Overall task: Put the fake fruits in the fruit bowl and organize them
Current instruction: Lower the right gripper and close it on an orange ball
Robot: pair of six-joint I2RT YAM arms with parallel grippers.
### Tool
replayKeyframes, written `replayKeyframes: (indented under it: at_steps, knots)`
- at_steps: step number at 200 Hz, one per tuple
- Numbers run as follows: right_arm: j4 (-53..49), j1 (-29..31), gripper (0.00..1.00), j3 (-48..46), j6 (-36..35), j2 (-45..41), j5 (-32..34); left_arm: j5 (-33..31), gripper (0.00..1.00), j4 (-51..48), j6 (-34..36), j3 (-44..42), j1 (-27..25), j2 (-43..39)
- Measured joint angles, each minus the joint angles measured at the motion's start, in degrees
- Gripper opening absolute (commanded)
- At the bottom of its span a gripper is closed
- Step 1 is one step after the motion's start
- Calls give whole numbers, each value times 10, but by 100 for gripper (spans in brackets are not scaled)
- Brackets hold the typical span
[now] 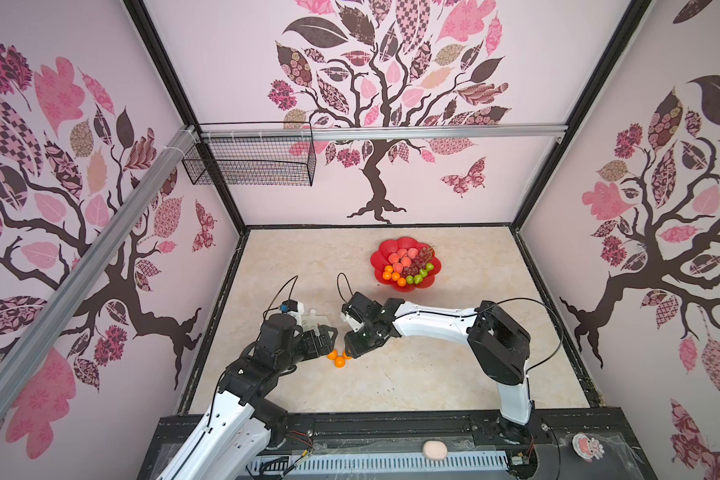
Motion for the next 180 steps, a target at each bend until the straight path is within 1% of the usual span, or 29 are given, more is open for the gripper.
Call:
replayKeyframes:
  at_steps: [103,180]
  knots:
    - [-1,0,49,32,0,34,-9,-8,99,20,-6,-5,0,-6]
    - [-10,0,49,37,0,45,-12,-15,98,24,-6,-10,0,-3]
